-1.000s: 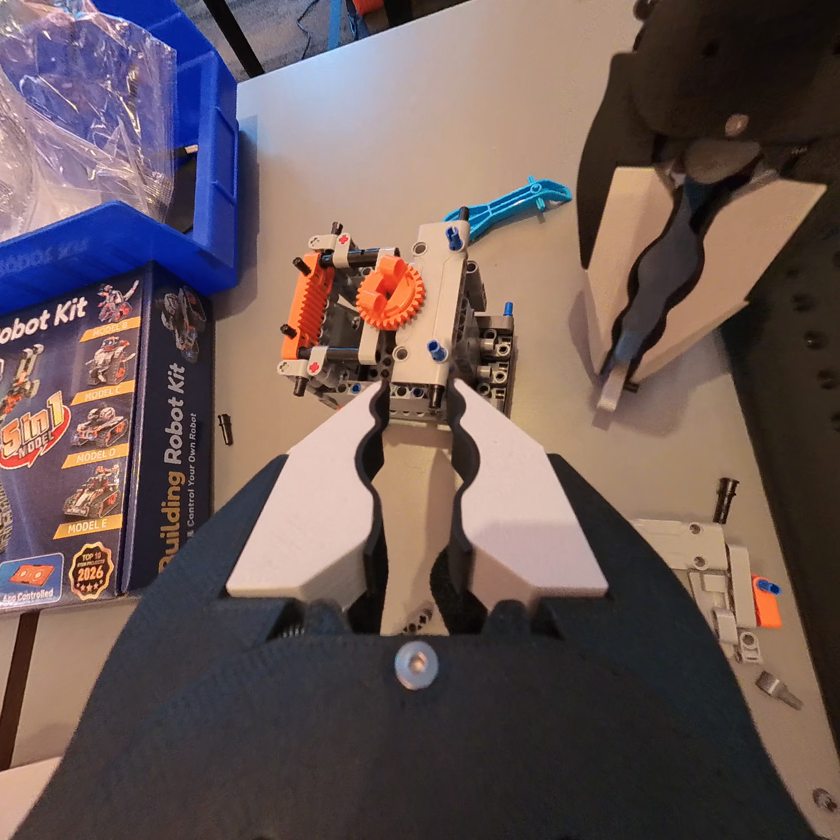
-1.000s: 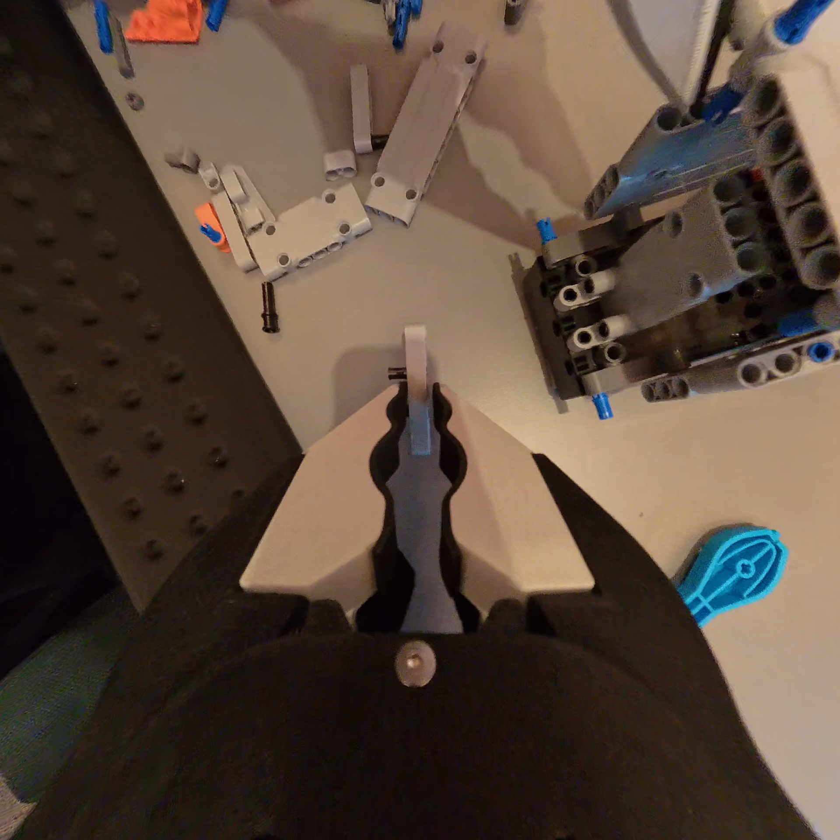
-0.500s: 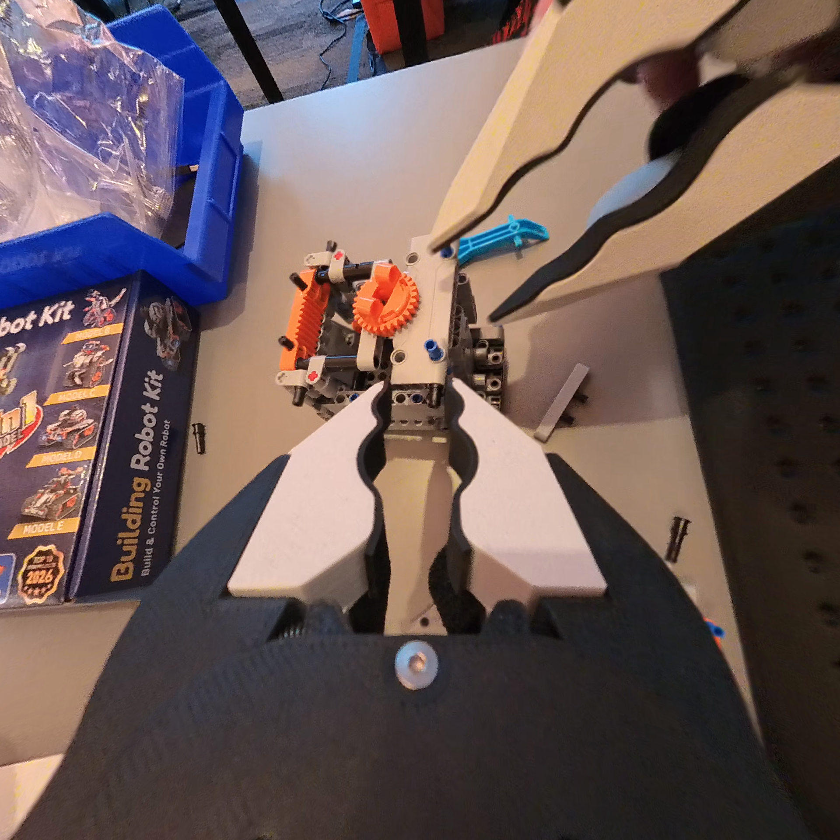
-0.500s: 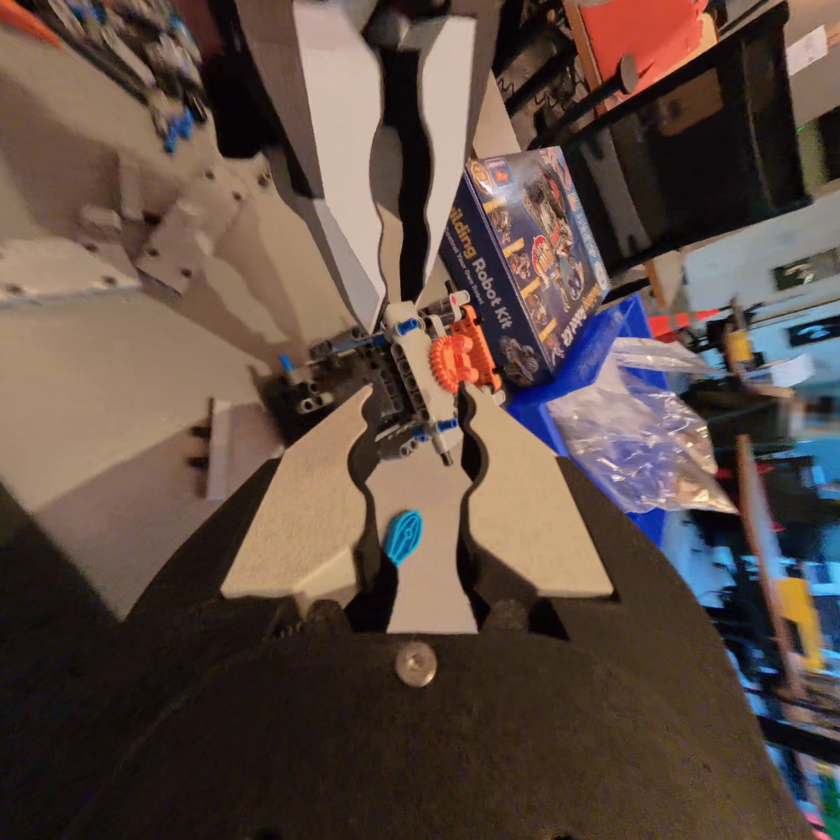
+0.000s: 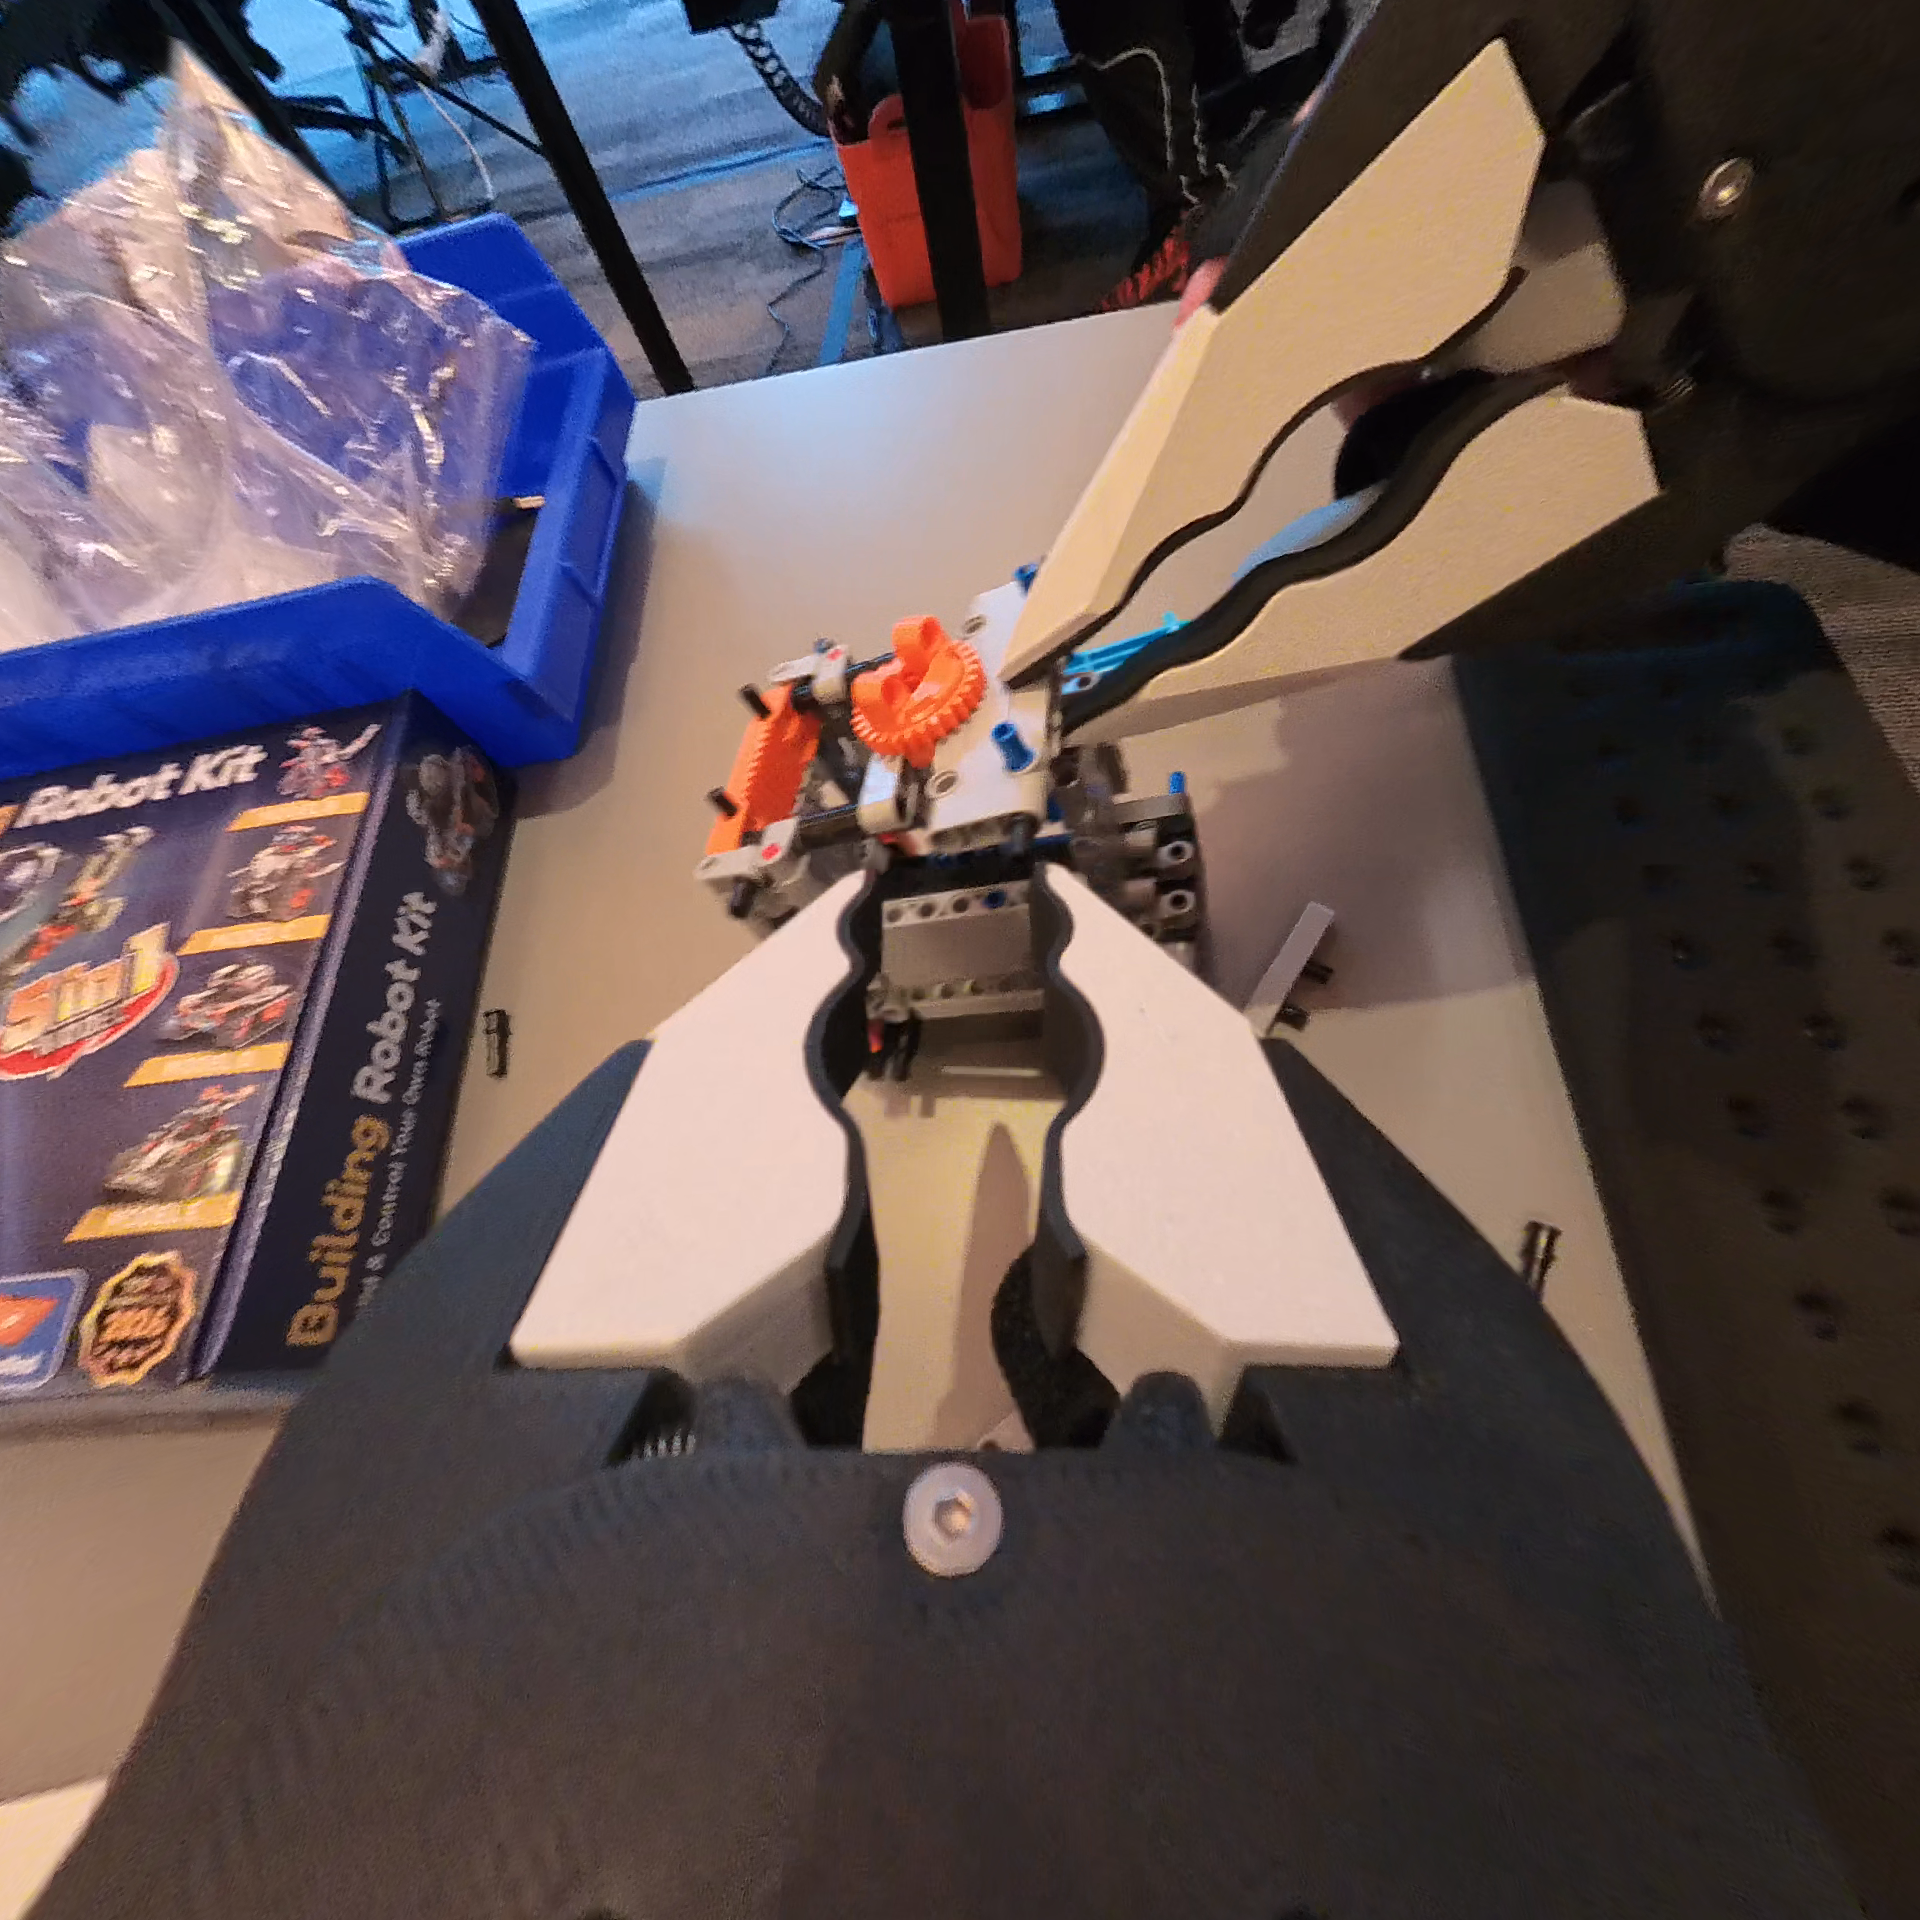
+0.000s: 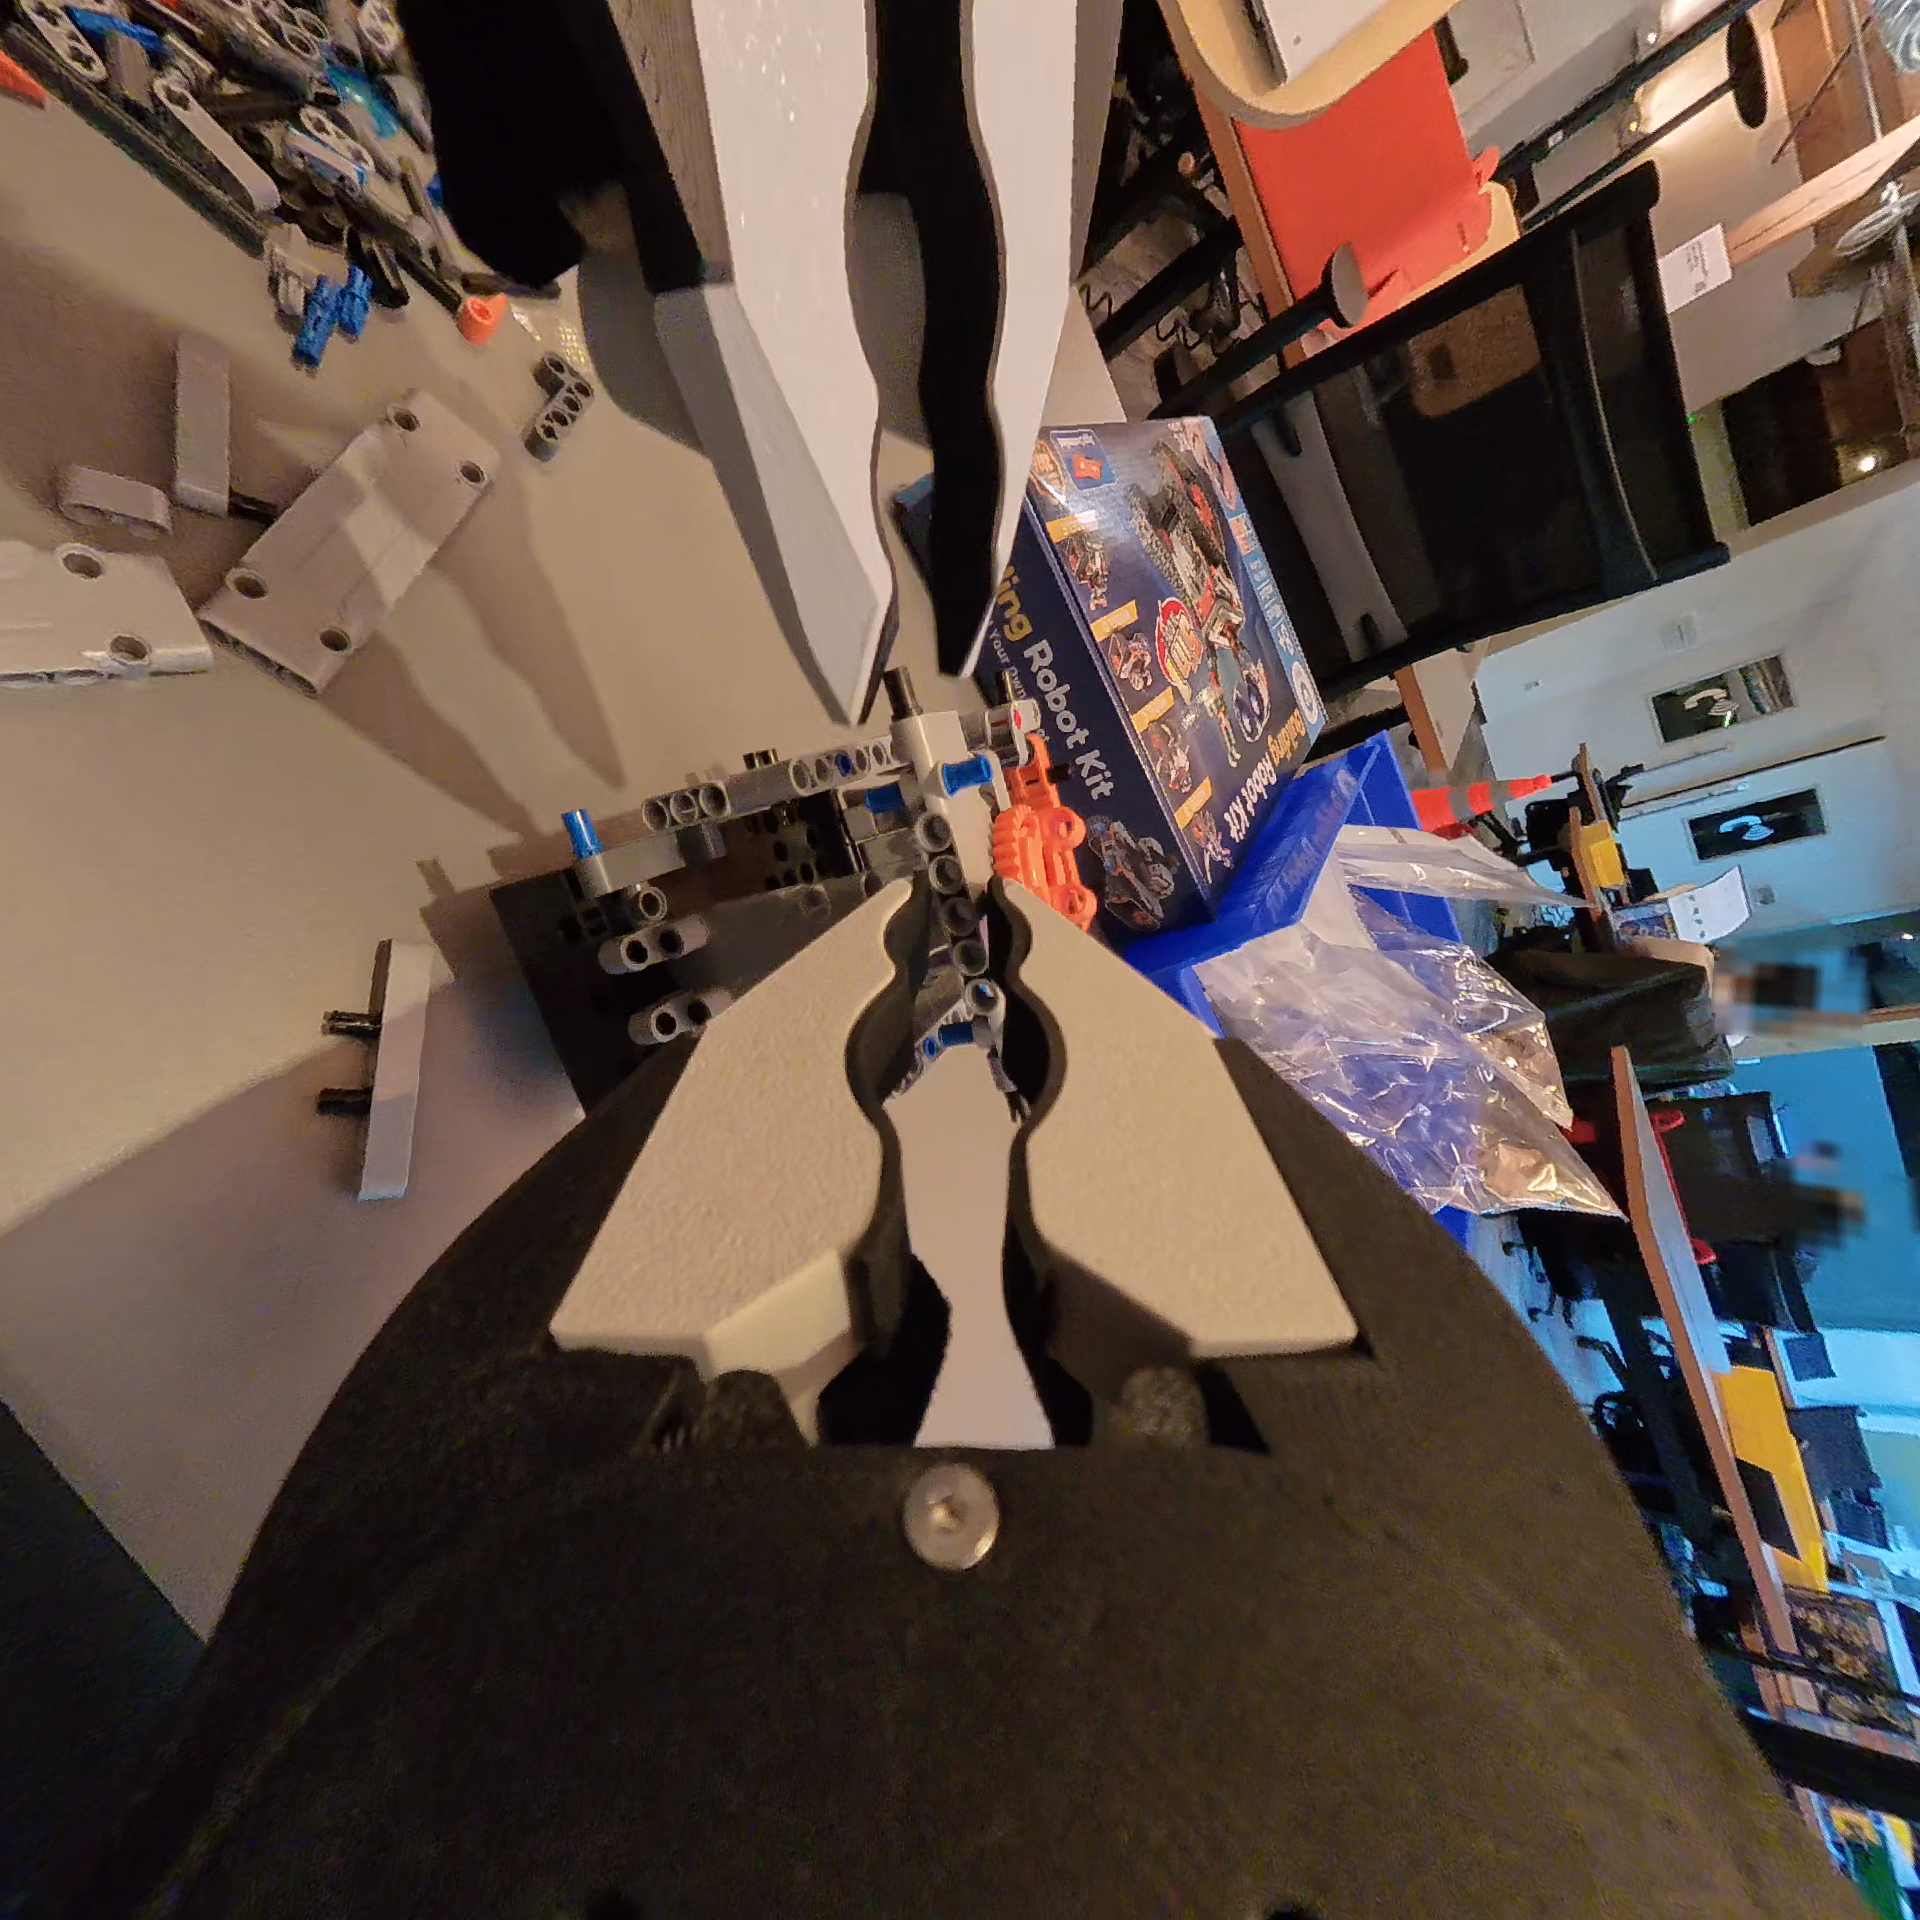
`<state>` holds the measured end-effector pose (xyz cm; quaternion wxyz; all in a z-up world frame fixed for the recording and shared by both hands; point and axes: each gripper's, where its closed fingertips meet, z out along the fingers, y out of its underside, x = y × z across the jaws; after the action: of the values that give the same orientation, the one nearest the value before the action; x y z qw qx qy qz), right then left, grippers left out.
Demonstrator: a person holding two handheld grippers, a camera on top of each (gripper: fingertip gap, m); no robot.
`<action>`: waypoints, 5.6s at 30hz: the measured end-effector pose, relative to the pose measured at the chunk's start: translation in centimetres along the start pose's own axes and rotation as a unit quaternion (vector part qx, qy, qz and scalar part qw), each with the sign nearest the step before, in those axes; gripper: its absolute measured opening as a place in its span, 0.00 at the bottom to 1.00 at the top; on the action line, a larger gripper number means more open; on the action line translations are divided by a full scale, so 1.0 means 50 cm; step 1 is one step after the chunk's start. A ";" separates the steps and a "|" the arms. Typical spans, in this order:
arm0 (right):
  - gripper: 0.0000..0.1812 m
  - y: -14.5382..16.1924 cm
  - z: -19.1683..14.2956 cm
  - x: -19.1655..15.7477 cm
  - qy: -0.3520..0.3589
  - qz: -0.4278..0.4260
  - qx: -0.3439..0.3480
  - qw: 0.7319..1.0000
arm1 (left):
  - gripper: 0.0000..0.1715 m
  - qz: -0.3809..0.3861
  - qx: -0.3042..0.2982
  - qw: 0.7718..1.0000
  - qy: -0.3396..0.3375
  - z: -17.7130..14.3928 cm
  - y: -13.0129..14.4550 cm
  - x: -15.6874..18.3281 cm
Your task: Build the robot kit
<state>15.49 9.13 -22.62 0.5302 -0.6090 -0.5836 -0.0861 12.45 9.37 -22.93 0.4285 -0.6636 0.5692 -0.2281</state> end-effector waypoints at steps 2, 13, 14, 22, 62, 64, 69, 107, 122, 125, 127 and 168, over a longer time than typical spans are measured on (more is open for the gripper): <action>0.04 -0.002 -0.005 -0.006 -0.009 0.014 0.020 1.000 | 0.21 -0.006 0.007 1.000 -0.016 -0.015 0.003 -0.020; 0.06 -0.016 -0.011 -0.048 -0.069 0.024 0.081 0.994 | 0.24 -0.125 -0.004 0.990 0.061 0.031 0.075 -0.037; 0.06 -0.016 -0.010 -0.046 -0.073 0.030 0.085 0.993 | 0.22 -0.132 0.005 0.989 0.065 0.031 0.072 -0.040; 0.06 -0.037 0.015 -0.057 -0.122 0.054 0.093 0.987 | 0.03 -0.148 0.035 0.985 0.082 0.016 0.070 -0.037; 0.09 -0.033 0.103 0.026 -0.207 0.128 -0.168 0.955 | 0.23 -0.202 0.056 0.978 0.011 0.002 0.104 -0.041; 0.10 -0.075 0.086 -0.009 -0.250 0.172 -0.143 0.942 | 0.23 -0.210 0.055 0.976 0.019 0.003 0.106 -0.041; 0.15 -0.075 0.116 -0.043 -0.289 0.253 -0.159 0.910 | 0.25 -0.218 0.060 0.973 0.042 0.006 0.104 -0.029; 0.08 -0.085 0.001 -0.149 -0.556 0.014 -0.027 0.831 | 0.65 -0.130 0.012 0.984 0.124 0.013 0.121 0.049; 0.15 -0.076 -0.011 -0.137 -0.477 0.083 -0.121 0.866 | 0.50 -0.159 0.030 0.980 0.115 0.042 0.111 0.071; 0.15 -0.068 -0.005 -0.135 -0.453 0.107 -0.137 0.875 | 0.52 -0.158 0.020 0.984 0.084 0.051 0.114 0.070; 0.16 -0.072 -0.002 -0.130 -0.448 0.132 -0.132 0.874 | 0.58 -0.131 0.003 0.988 0.084 0.058 0.125 0.081; 0.08 -0.084 -0.002 -0.132 -0.424 0.156 -0.109 0.885 | 0.47 -0.120 -0.003 0.987 0.108 0.058 0.142 0.089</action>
<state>10.16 3.95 -25.04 0.1689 -0.7250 -0.6368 0.2010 11.89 6.15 -31.17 0.3323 -0.6997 0.5291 -0.3464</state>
